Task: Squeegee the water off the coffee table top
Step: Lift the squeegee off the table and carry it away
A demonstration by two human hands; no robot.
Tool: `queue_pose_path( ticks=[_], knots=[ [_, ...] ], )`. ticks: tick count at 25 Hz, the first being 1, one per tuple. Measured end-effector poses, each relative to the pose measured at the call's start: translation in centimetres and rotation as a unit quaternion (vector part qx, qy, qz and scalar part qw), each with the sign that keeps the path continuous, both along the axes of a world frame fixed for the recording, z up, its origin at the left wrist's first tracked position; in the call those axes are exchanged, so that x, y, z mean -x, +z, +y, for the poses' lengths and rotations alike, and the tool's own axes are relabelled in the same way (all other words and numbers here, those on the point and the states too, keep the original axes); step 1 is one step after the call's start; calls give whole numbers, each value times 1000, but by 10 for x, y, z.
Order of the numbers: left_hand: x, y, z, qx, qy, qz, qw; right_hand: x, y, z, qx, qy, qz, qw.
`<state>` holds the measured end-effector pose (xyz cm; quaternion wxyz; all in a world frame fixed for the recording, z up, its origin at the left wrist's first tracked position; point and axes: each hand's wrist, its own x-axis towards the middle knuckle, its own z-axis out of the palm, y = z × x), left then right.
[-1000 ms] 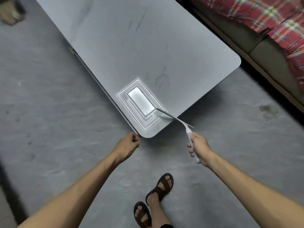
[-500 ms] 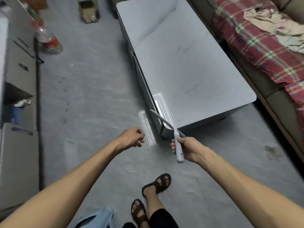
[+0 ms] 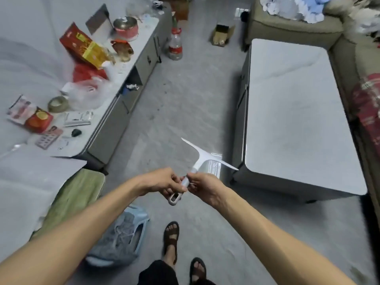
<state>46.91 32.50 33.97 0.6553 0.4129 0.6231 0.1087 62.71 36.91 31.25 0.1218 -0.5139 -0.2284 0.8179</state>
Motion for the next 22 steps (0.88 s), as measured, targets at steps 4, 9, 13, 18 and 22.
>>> queue_pose_path(
  ticks=[4, 9, 13, 18, 22],
  knots=[
    [25, -2, -89, 28, 98, 8, 995, 36, 2, -60, -70, 167, -66, 981],
    [72, -8, -181, 30, 174, 24, 984, 100, 1, -119, -146, 271, -73, 948],
    [121, -31, -252, 36, 210, 106, 971, 164, -19, -168, -139, 325, -75, 933],
    [207, -105, -323, 46, 263, 107, 958, 270, -96, -221, -144, 366, -117, 912],
    [301, -216, -354, 63, 306, 82, 946, 373, -209, -255, -171, 359, -156, 904]
  ],
)
